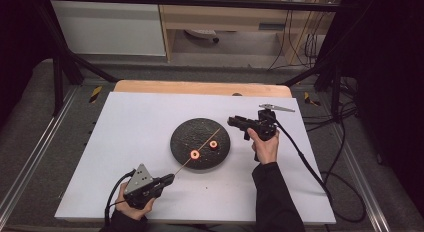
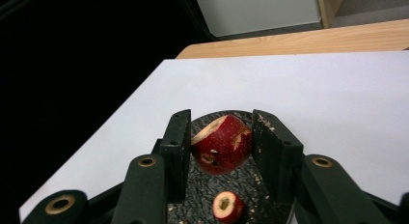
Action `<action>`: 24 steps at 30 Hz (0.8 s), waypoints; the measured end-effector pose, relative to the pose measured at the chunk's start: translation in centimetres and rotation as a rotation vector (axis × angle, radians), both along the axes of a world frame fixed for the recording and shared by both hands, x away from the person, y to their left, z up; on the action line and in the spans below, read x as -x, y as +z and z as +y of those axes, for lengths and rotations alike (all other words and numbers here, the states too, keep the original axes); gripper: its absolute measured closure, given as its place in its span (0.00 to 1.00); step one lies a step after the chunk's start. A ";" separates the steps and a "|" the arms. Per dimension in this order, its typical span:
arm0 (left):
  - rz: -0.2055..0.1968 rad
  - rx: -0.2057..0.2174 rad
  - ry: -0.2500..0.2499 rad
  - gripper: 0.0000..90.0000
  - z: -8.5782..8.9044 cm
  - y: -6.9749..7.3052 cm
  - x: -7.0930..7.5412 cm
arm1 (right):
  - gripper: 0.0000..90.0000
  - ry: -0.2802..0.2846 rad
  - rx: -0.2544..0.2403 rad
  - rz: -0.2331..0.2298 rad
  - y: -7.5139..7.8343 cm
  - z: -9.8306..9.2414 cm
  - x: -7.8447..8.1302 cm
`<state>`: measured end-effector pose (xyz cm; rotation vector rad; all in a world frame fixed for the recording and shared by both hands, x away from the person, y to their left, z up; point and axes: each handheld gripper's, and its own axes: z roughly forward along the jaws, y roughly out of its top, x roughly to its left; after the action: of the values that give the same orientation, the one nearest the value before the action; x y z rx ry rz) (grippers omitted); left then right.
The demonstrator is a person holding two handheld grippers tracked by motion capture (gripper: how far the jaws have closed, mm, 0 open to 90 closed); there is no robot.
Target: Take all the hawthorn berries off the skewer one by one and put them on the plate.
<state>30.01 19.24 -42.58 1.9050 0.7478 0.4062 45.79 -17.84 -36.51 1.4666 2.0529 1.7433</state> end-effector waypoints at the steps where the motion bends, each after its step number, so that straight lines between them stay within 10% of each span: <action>1: 0.000 0.000 0.000 0.98 0.0 0.0 0.0 | 0.67 -0.003 0.009 -0.002 -0.1 0.0 -0.1; 24: 0.027 0.016 0.036 0.98 0.9 -0.3 -0.8 | 0.67 0.016 0.109 0.087 -6.1 4.4 -2.5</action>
<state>30.78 20.09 -42.89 1.8875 0.8018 0.3965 48.27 -13.49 -42.63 1.5231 2.1699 1.5722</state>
